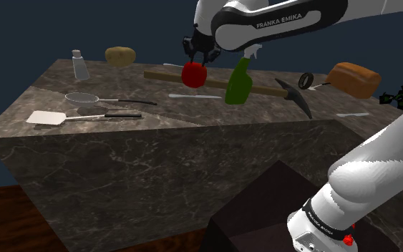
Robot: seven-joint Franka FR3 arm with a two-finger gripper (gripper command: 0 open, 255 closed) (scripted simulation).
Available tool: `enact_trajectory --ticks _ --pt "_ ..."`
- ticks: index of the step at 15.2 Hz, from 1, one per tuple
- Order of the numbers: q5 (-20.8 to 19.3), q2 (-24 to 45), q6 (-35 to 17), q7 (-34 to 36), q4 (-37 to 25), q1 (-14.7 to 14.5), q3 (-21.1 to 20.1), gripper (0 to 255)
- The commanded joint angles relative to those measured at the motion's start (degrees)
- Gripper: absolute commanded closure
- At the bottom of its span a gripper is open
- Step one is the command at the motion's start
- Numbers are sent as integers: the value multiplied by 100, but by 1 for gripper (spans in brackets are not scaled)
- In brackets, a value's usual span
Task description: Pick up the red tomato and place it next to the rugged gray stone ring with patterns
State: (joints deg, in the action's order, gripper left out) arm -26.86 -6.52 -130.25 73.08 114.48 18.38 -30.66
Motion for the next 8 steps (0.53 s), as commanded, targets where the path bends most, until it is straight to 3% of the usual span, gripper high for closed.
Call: enact_trajectory --ticks 1,8 --pt "71 -29 125 -92 -118 -7 9 255" --pt "254 -71 586 -363 -589 -29 23 255"
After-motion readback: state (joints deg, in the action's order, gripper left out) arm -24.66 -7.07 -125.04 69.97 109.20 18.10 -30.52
